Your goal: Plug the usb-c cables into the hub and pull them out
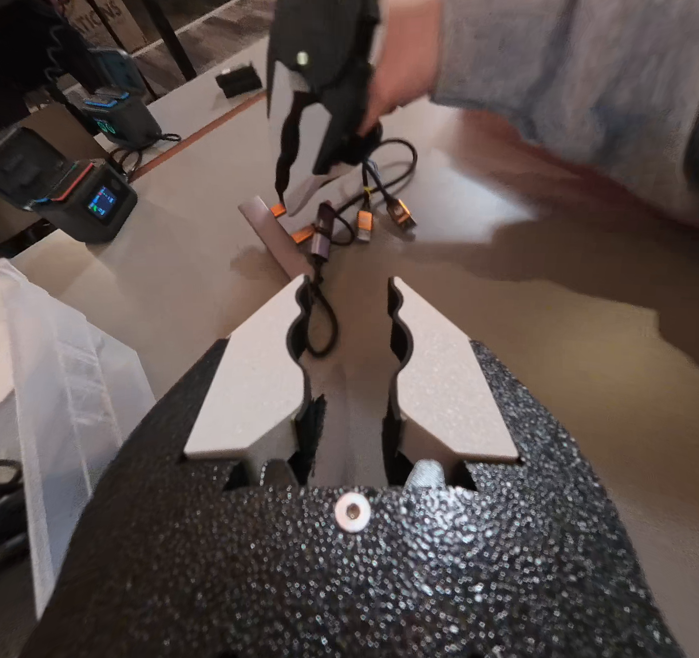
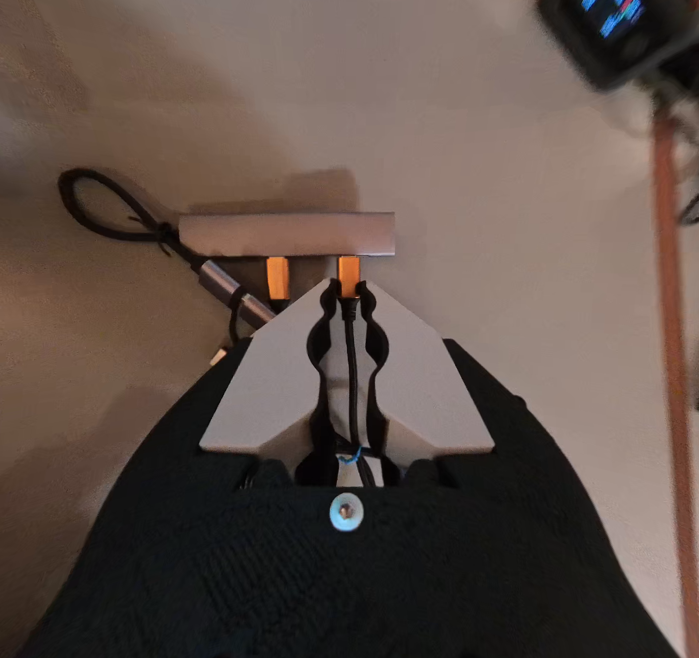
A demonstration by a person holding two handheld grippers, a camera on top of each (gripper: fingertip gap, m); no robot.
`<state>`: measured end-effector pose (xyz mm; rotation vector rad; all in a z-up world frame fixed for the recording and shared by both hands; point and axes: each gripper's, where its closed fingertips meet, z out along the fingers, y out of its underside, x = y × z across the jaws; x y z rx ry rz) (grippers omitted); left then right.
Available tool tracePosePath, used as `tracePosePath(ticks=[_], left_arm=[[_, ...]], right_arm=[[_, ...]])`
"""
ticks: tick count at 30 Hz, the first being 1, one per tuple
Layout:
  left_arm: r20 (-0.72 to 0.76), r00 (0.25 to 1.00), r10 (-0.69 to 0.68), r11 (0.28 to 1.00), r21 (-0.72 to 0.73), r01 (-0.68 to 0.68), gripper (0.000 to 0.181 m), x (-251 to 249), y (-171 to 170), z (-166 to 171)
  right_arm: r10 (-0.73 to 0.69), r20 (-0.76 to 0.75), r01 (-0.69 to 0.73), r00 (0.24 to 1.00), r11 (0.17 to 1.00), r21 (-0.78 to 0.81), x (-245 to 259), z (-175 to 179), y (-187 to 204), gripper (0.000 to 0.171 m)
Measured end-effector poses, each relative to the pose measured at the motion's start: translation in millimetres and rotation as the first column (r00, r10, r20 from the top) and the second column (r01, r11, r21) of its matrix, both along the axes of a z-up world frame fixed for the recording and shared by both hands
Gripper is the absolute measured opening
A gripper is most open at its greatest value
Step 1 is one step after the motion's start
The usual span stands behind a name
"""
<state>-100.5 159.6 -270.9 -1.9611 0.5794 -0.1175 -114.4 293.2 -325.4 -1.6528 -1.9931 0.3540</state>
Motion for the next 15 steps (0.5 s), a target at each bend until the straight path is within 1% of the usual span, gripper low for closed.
tracePosePath(ticks=[2, 5, 8, 10, 11, 12, 14, 15], left_arm=[[0.061, 0.998, 0.034, 0.999, -0.004, -0.034, 0.039, -4, 12, 4], [0.192, 0.978, 0.076, 0.997, 0.000, -0.077, 0.044, -10, 30, 13], [0.331, 0.941, 0.063, 0.998, -0.046, -0.050, 0.052, -11, 46, 17], [0.413, 0.910, 0.024, 0.995, -0.103, 0.021, 0.053, -4, 50, 14], [0.458, 0.889, -0.009, 0.990, -0.120, 0.072, 0.049, 3, 50, 14], [0.494, 0.868, -0.047, 0.982, -0.135, 0.129, 0.041, 10, 47, 15], [0.517, 0.848, -0.118, 0.966, -0.136, 0.218, 0.015, 22, 40, 15], [0.515, 0.842, -0.160, 0.961, -0.116, 0.253, 0.007, 27, 36, 17]], right_arm=[[0.064, -0.105, -0.051, 0.992, 0.990, 0.129, -1, 20, -9, 0.011], [0.178, -0.199, -0.112, 0.964, 0.947, 0.302, 4, 46, -34, 0.011], [0.285, -0.248, -0.146, 0.926, 0.875, 0.462, 12, 64, -58, 0.011], [0.331, -0.265, -0.146, 0.905, 0.831, 0.537, 18, 72, -70, 0.011], [0.345, -0.271, -0.142, 0.899, 0.813, 0.564, 21, 75, -75, 0.011], [0.355, -0.274, -0.137, 0.894, 0.797, 0.588, 23, 78, -79, 0.011], [0.371, -0.270, -0.128, 0.888, 0.766, 0.630, 27, 83, -86, 0.011], [0.375, -0.262, -0.124, 0.889, 0.749, 0.651, 29, 84, -89, 0.011]])
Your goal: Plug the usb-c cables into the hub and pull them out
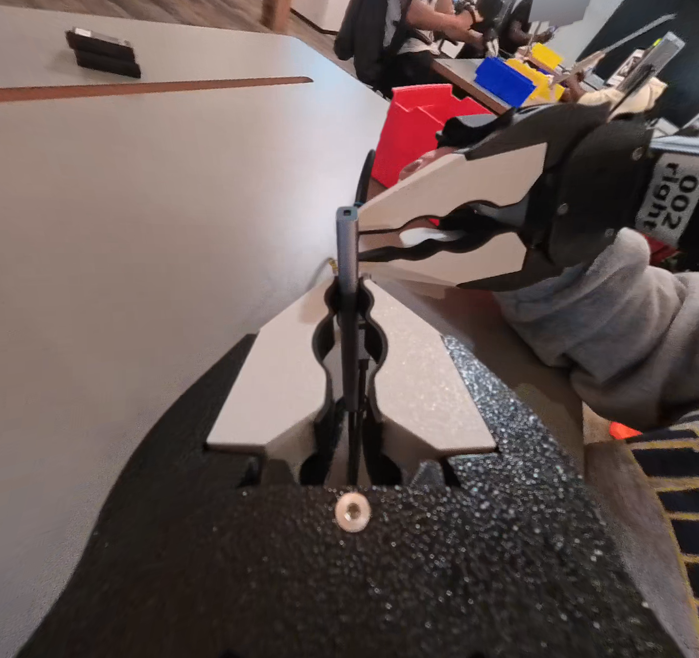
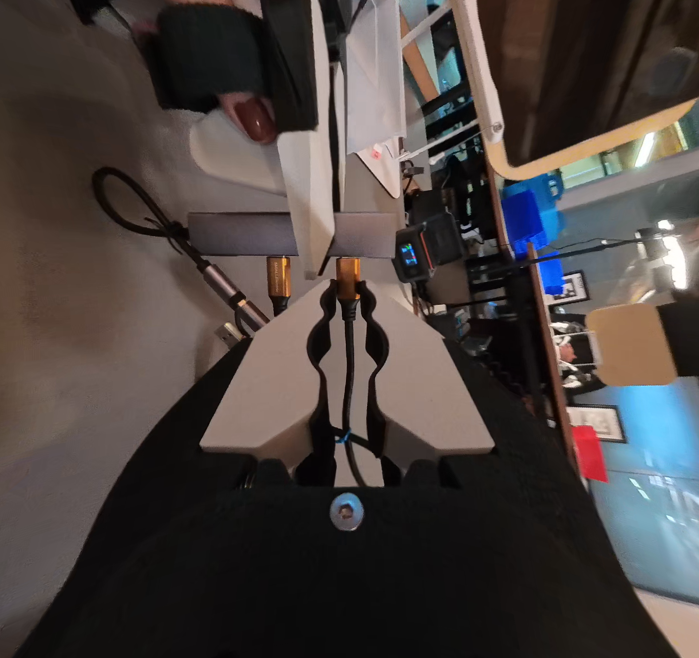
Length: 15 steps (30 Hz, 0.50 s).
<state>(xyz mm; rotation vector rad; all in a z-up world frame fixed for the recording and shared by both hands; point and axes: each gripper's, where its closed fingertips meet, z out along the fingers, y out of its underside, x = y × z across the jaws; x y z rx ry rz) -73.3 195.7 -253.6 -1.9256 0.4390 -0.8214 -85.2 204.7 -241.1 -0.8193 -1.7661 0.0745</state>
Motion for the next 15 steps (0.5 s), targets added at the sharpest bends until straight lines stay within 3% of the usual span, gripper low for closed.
tracePosePath(ticks=[11, 13, 15], left_arm=[[-0.208, 0.978, -0.020, 0.972, 0.224, 0.067, 0.006, 8, -32, 23], [-0.304, 0.952, -0.039, 0.949, 0.287, 0.131, 0.006, 10, -44, 25], [-0.369, 0.927, -0.062, 0.920, 0.339, 0.197, 0.006, 13, -56, 28]], right_arm=[[0.047, -0.023, -0.044, 0.999, 0.990, 0.133, 11, 23, -37, 0.011], [0.083, -0.031, -0.082, 0.996, 0.996, 0.032, 13, 24, -50, 0.011], [0.117, -0.061, -0.128, 0.991, 0.966, -0.226, 17, 27, -66, 0.016]])
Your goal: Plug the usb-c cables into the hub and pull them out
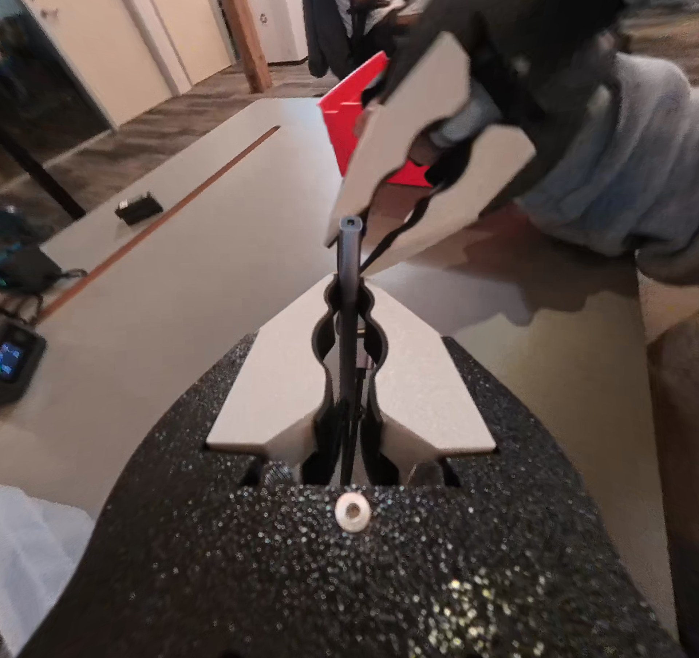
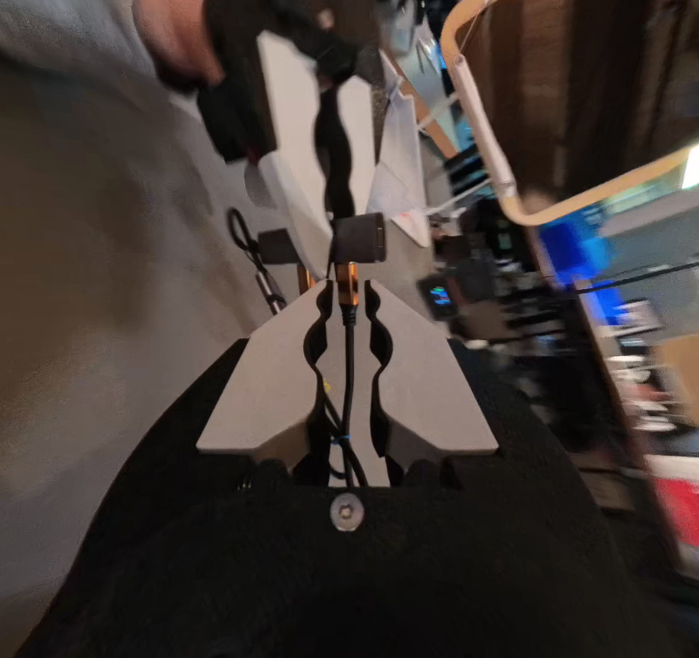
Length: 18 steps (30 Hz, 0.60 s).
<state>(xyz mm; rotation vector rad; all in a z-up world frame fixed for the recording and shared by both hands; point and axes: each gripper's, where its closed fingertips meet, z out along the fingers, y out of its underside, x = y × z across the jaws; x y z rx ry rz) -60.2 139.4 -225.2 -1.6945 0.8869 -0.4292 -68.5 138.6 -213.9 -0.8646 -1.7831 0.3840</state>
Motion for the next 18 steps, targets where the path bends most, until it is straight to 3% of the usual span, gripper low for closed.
tracePosePath(ticks=[3, 7, 13, 15, 18], left_arm=[[-0.031, 0.997, -0.077, 0.993, 0.092, 0.080, 0.006, 8, -17, 8], [-0.052, 0.989, -0.139, 0.981, 0.130, 0.145, 0.006, 13, -31, 10], [0.011, 0.991, -0.130, 0.988, 0.088, 0.129, 0.011, 16, -39, 11], [0.075, 0.979, -0.191, 0.981, 0.038, 0.189, 0.030, 20, -49, 14], [-0.007, 0.982, -0.190, 0.979, 0.072, 0.190, 0.018, 20, -54, 12]], right_arm=[[0.088, 0.022, -0.079, 0.996, 0.962, -0.263, 7, 7, -18, 0.021], [0.171, 0.100, -0.133, 0.980, 0.942, -0.308, 12, 4, -35, 0.011], [0.152, 0.174, -0.111, 0.973, 0.968, -0.226, 17, 2, -42, 0.005], [0.115, 0.209, -0.086, 0.971, 0.986, -0.143, 19, -1, -42, 0.005], [0.084, 0.257, -0.068, 0.963, 0.995, -0.071, 22, -7, -47, 0.005]])
